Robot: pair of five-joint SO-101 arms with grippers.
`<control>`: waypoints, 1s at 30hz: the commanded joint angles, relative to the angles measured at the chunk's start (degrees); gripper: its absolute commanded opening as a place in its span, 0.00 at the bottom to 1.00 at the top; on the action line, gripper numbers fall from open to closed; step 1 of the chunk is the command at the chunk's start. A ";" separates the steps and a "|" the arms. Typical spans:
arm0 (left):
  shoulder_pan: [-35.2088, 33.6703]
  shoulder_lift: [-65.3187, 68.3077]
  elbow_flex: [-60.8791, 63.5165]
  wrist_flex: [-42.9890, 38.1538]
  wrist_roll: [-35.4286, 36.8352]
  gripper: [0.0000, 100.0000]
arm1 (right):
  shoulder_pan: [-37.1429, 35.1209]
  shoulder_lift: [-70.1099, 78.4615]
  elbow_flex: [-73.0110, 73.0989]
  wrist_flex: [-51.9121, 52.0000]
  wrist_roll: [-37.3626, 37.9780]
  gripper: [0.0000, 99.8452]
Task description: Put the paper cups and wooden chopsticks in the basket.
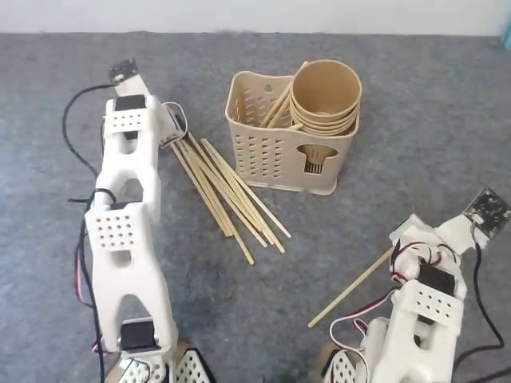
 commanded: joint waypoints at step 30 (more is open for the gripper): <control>3.60 -6.77 -39.78 26.46 -0.70 0.01 | 0.04 -2.86 -3.08 -0.75 2.20 0.01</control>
